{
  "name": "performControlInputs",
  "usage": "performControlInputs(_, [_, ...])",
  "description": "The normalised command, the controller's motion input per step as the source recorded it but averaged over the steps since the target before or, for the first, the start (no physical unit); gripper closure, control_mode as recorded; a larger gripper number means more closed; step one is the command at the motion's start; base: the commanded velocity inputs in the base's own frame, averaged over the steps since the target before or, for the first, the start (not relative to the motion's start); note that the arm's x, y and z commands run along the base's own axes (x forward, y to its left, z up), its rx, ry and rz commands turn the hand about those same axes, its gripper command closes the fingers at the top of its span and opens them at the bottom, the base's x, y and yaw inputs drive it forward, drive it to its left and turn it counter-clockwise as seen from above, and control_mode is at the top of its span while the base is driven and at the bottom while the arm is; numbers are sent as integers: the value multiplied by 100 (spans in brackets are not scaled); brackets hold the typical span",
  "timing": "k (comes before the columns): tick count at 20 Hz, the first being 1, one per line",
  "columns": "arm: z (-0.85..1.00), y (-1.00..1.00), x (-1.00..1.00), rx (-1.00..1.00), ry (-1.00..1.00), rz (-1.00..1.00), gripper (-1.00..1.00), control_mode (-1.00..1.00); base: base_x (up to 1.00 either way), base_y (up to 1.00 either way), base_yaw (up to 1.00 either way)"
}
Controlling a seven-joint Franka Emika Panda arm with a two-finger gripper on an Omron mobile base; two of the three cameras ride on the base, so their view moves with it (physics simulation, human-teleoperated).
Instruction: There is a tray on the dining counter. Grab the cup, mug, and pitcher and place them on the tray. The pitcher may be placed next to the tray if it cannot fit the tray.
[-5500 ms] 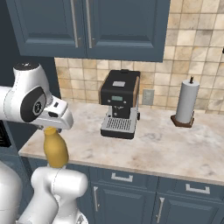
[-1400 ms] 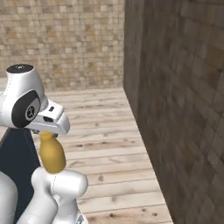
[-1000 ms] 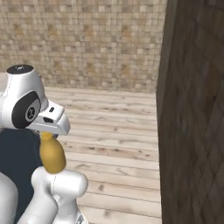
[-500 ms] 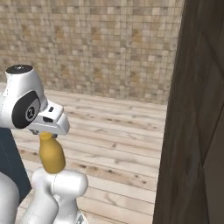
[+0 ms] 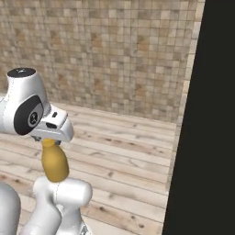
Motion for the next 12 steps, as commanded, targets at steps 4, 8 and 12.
performControlInputs(4, [0, 0, 0, 0, 0, 0, 100, 100, 100, 0, 15])
performControlInputs(8, [0, 0, 0, 0, 0, 0, 100, 100, 100, 0, 22])
performControlInputs(12, [0, 0, 0, 0, 0, 0, 100, 100, 100, 2, 27])
